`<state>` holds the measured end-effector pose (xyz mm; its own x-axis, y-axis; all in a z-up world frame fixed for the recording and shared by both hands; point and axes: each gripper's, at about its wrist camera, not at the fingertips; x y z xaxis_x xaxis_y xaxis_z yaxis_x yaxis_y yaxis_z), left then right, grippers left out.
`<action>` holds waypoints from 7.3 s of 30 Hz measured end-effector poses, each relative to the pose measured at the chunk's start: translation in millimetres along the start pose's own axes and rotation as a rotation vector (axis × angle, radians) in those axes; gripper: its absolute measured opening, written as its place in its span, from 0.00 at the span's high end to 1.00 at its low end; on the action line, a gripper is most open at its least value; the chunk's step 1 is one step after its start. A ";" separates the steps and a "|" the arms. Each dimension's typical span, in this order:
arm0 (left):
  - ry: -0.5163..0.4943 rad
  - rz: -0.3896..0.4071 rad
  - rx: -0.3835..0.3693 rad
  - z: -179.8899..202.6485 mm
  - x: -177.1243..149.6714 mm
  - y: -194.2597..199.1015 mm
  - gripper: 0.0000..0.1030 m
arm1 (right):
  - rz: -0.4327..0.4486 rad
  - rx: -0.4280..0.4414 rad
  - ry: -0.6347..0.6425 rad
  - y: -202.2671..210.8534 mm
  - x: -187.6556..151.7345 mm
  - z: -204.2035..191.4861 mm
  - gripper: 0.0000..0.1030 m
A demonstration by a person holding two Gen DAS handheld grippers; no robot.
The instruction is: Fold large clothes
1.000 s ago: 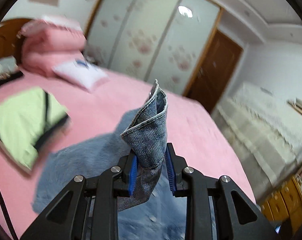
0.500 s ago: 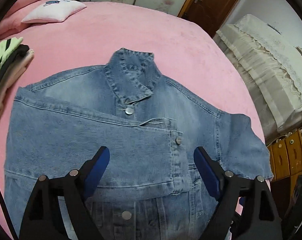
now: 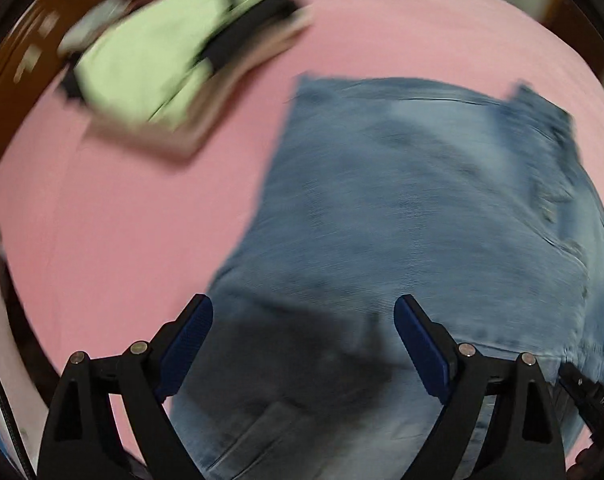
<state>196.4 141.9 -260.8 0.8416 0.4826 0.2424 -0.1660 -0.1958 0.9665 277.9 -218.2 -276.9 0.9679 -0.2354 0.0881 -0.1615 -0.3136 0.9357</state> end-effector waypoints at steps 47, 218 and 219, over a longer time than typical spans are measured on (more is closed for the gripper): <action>0.095 -0.087 -0.047 -27.1 5.2 -32.5 0.43 | 0.149 -0.210 0.149 22.2 -15.5 -21.5 0.79; -0.396 -0.093 -0.270 249.1 -162.6 52.4 0.48 | 0.937 -0.140 -0.656 260.6 26.9 346.5 0.87; -0.384 -0.089 -0.271 236.3 -158.5 52.0 0.48 | 0.957 -0.145 -0.617 267.4 27.6 331.4 0.87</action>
<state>175.9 -146.4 -268.9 0.9791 0.1274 0.1586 -0.1702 0.0858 0.9817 197.5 -613.3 -137.4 0.1945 -0.7436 0.6397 -0.7180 0.3365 0.6094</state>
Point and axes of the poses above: each gripper's, at about its wrist camera, not at the fingertips, and y roughly against the way its jaws point, z to its right, x to its top, and after that the axes turned 3 degrees about -y, right-handed
